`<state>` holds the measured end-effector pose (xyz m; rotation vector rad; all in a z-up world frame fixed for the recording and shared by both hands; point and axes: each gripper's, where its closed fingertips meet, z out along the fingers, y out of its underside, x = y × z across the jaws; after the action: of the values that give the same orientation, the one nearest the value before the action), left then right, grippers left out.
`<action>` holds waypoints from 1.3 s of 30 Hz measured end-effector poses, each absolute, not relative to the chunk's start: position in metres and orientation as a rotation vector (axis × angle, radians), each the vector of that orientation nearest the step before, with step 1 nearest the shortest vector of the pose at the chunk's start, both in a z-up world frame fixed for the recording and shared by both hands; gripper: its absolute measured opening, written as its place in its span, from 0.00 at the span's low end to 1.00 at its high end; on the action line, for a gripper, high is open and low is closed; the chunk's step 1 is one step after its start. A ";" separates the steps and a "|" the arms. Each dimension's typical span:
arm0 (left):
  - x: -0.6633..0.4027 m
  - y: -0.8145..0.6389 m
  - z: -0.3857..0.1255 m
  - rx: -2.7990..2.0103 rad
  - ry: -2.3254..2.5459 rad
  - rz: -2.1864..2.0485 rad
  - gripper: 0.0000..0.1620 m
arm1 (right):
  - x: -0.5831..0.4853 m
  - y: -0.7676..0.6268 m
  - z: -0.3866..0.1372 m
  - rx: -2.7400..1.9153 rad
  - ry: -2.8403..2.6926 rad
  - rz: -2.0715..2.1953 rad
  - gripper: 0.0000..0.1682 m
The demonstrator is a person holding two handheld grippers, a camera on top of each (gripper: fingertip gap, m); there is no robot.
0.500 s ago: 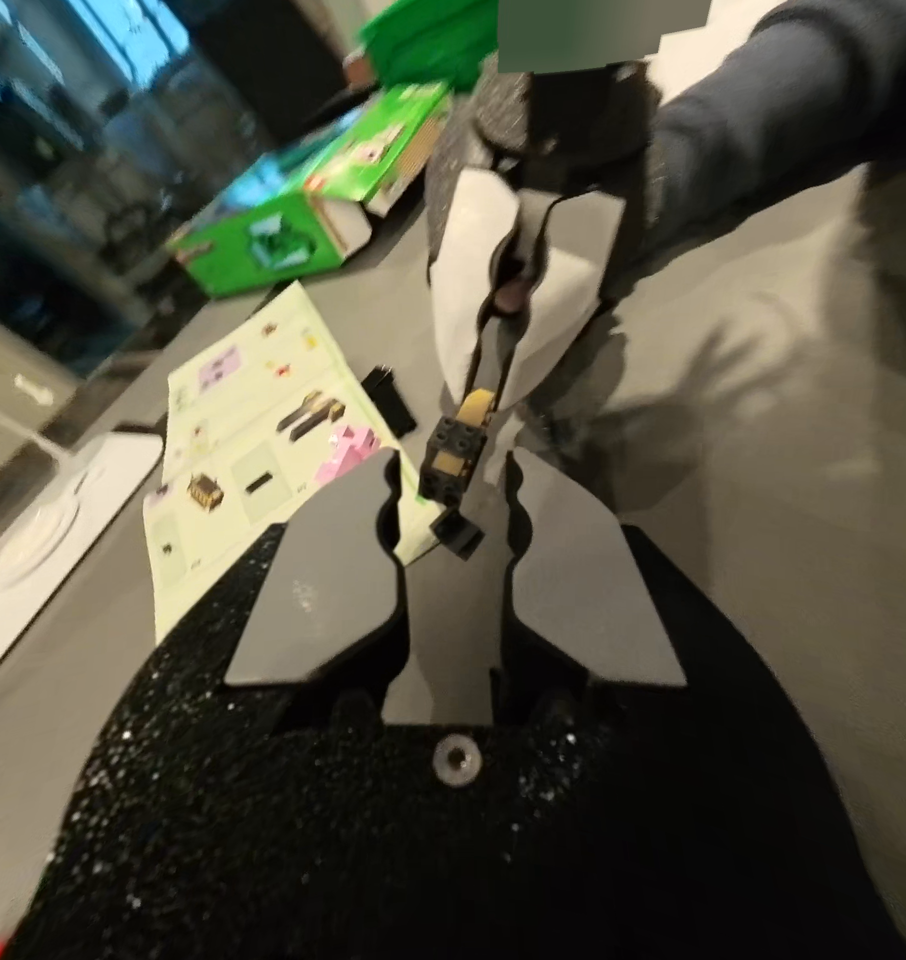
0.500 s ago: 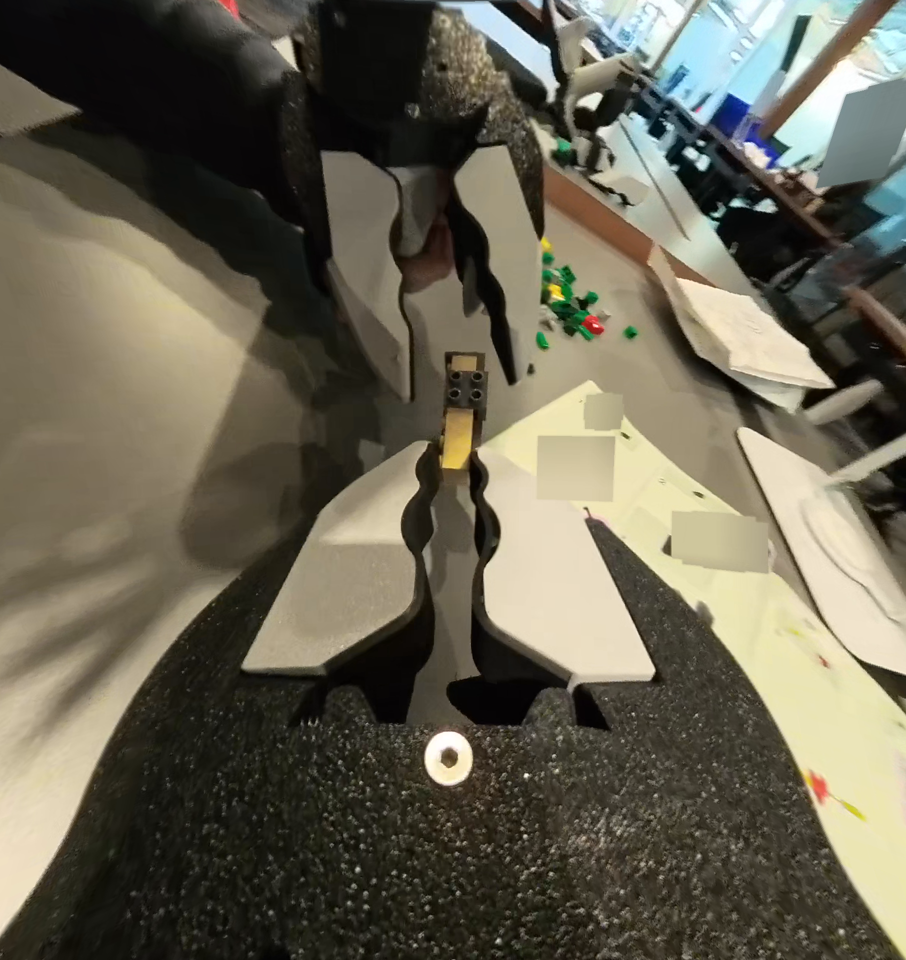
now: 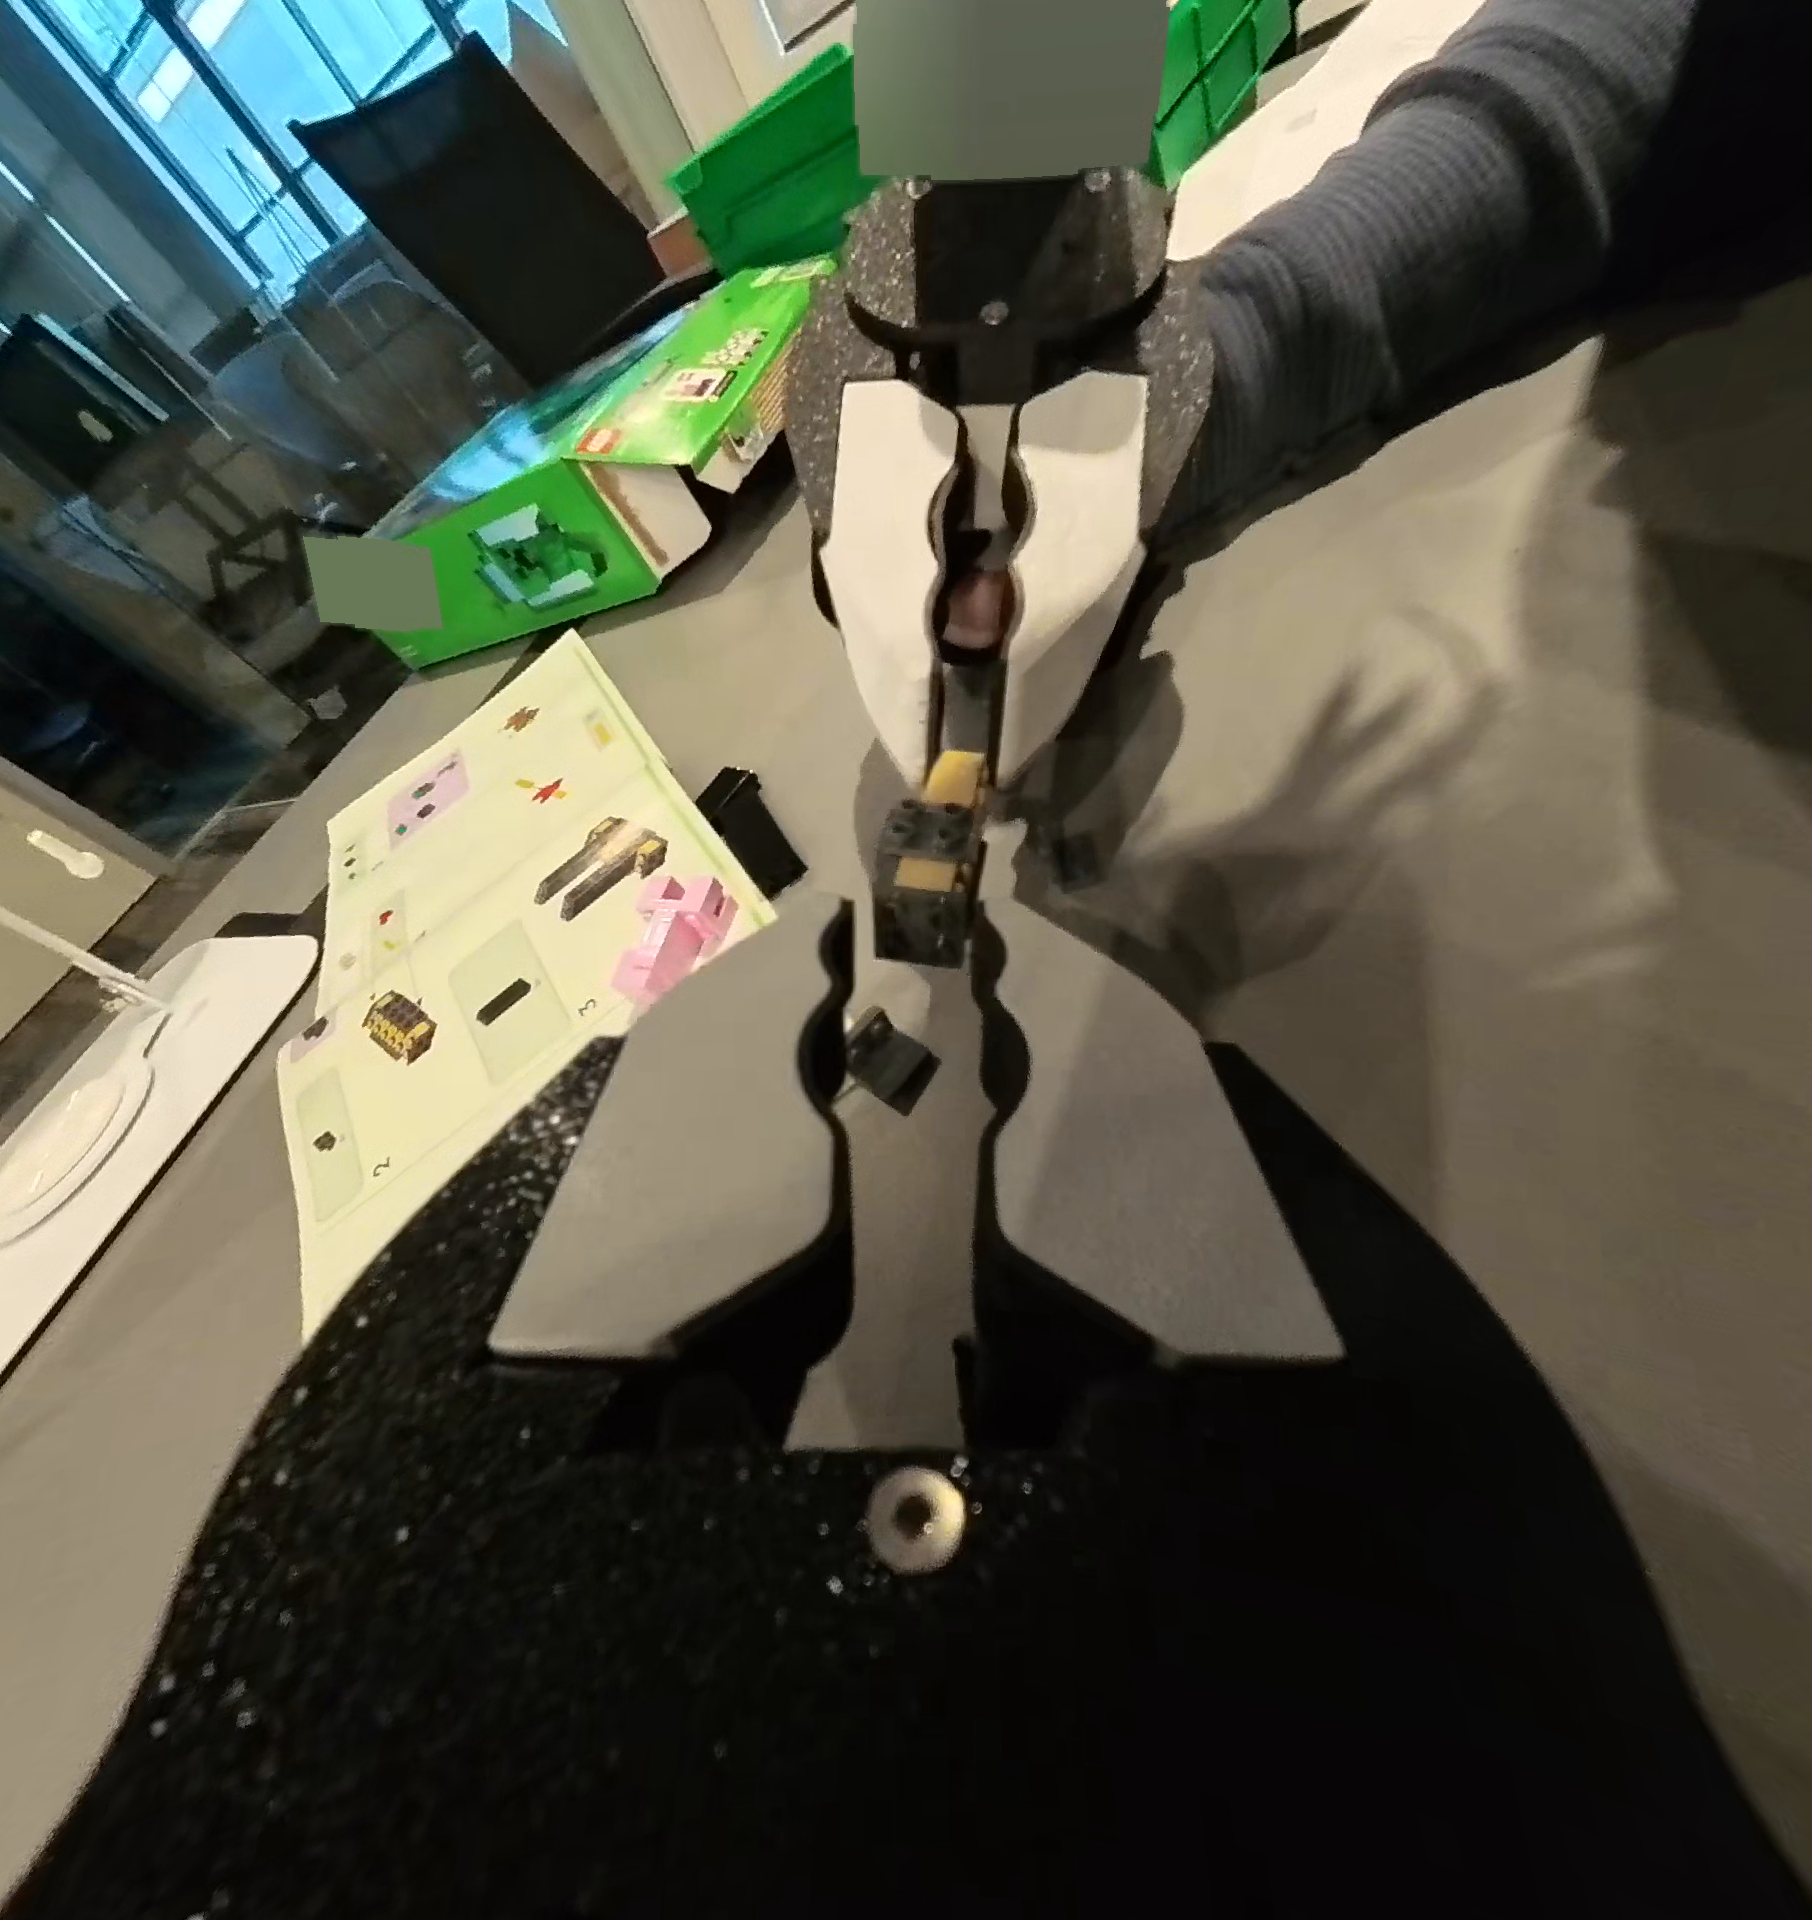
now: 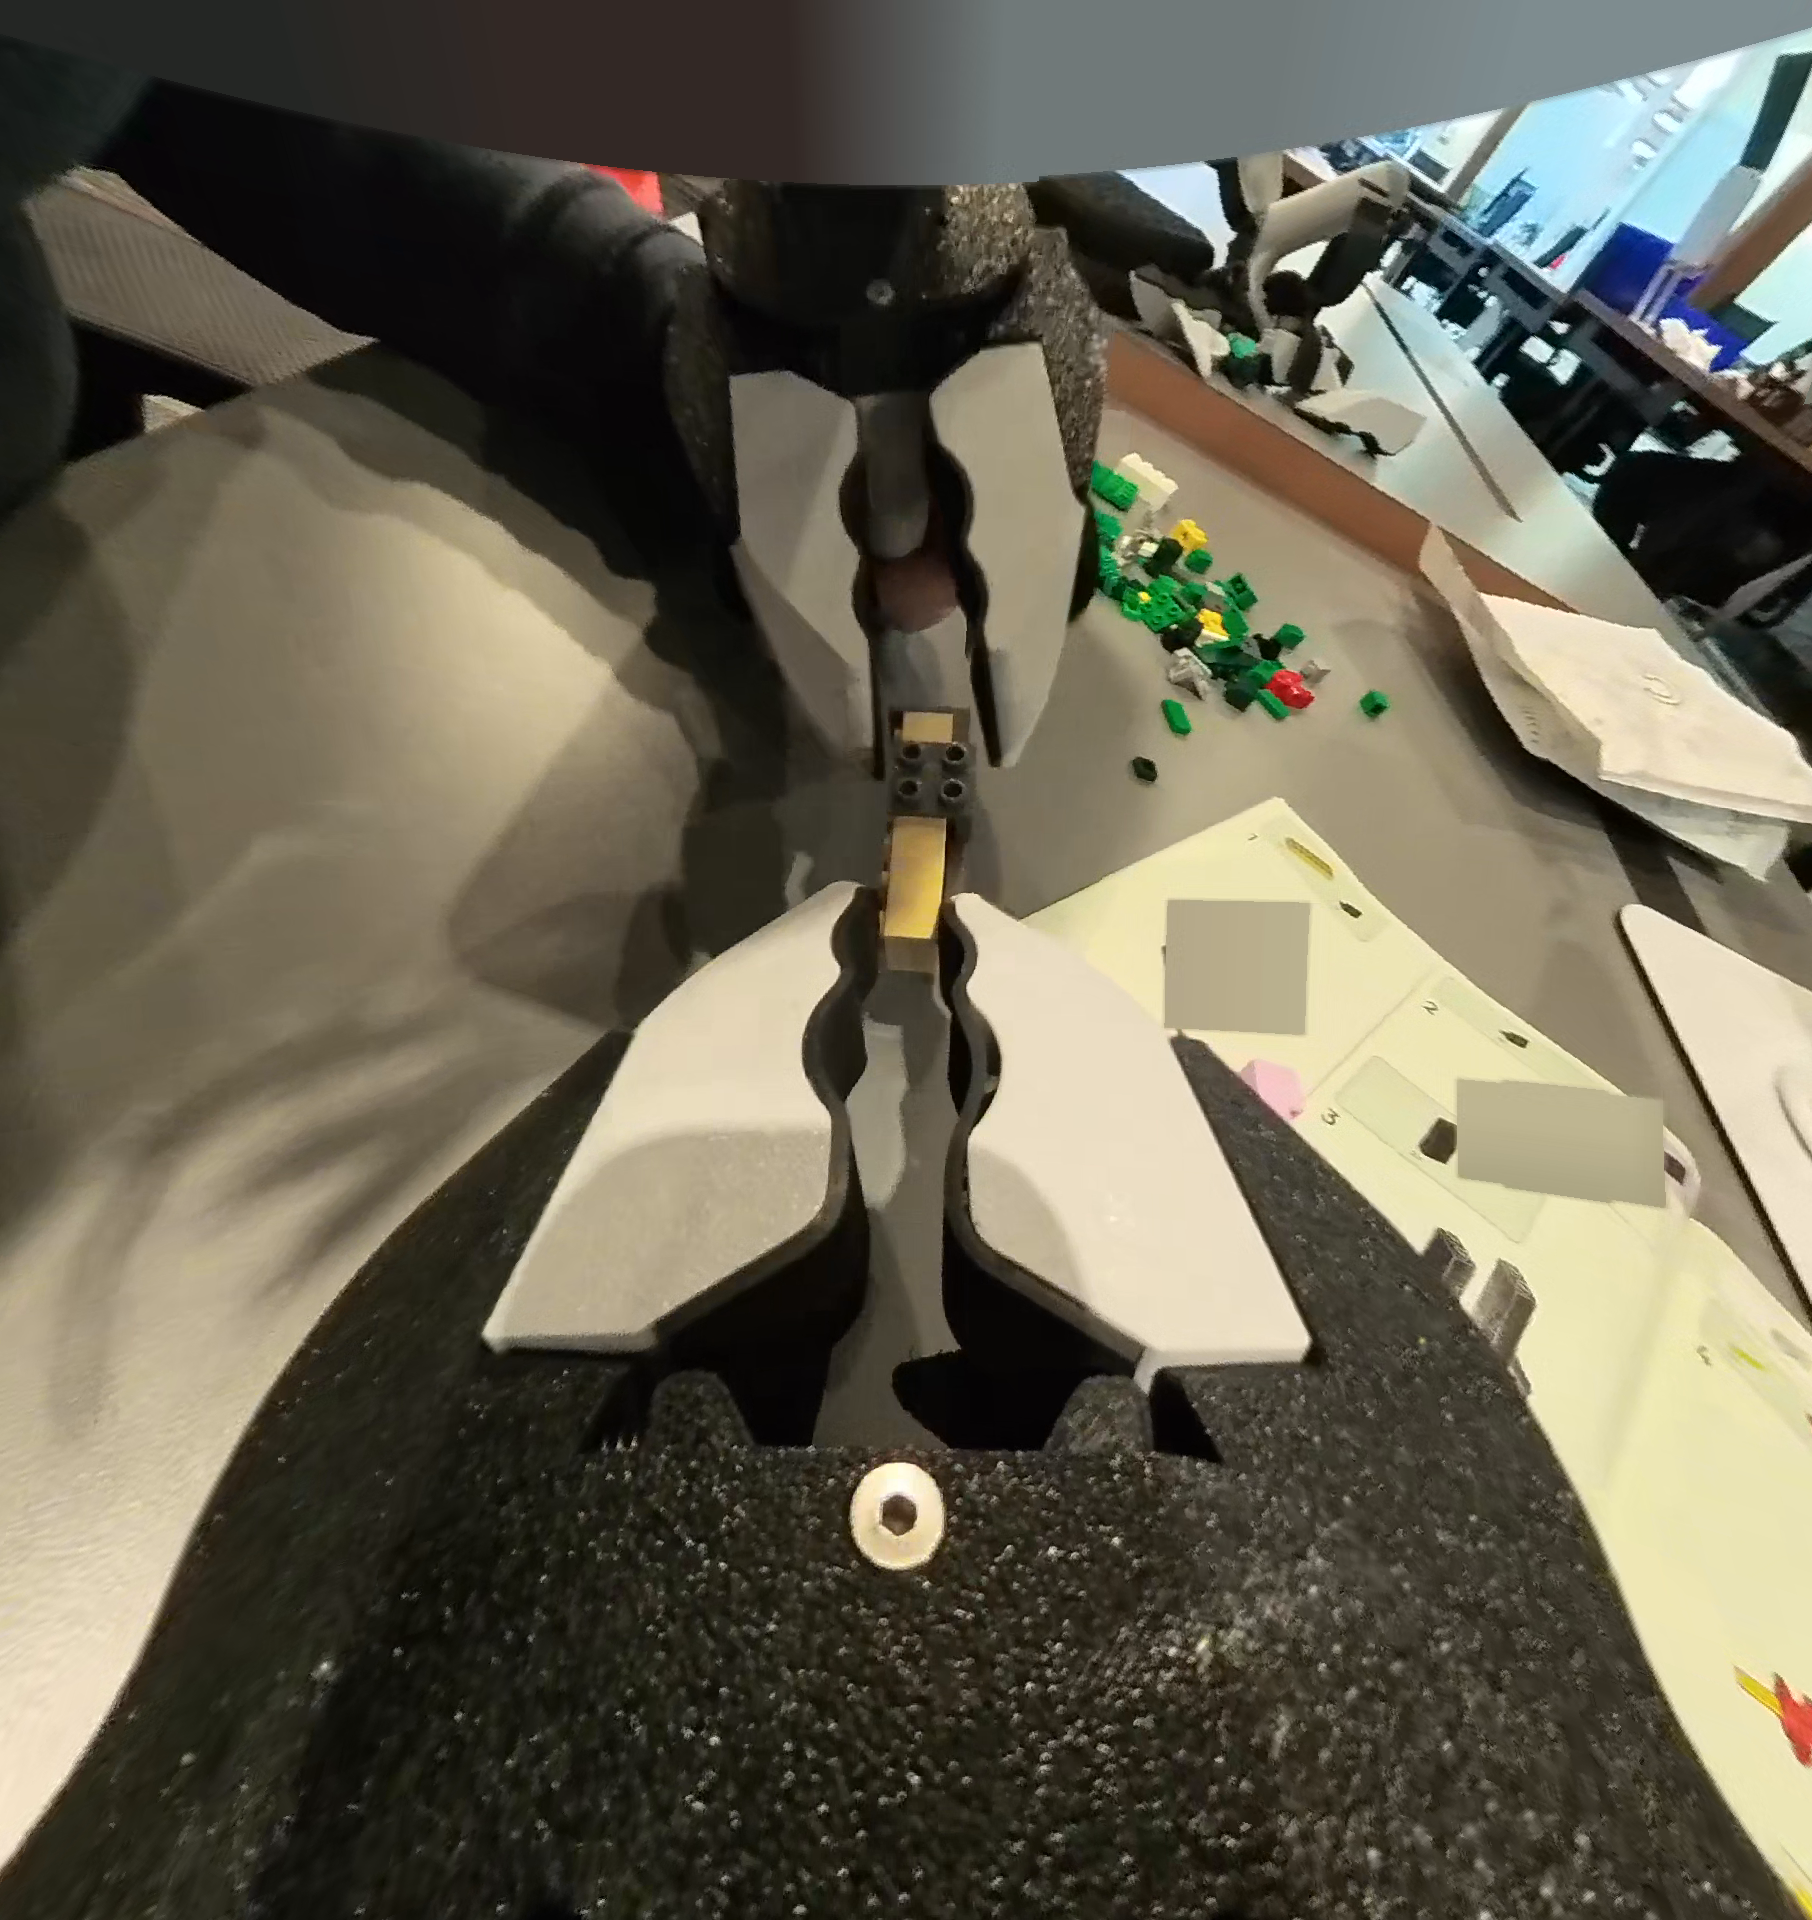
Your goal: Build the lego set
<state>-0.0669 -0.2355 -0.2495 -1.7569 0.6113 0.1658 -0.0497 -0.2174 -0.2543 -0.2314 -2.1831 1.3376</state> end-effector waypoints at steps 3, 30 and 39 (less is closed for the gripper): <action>-0.065 -0.236 -0.249 -1.749 0.629 0.160 0.10 | -0.049 -0.218 -0.256 -0.228 -2.198 1.337 0.06; -0.060 -0.237 -0.254 -1.765 0.679 0.159 0.10 | -0.046 -0.218 -0.261 -0.220 -2.257 1.349 0.05; -0.064 -0.234 -0.253 -1.765 0.655 0.193 0.10 | -0.050 -0.216 -0.258 -0.241 -2.212 1.341 0.06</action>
<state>-0.0638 -0.2343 -0.2533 -1.7652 0.6547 0.1926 -0.0497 -0.2157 -0.2582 -0.2406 -2.2123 1.3406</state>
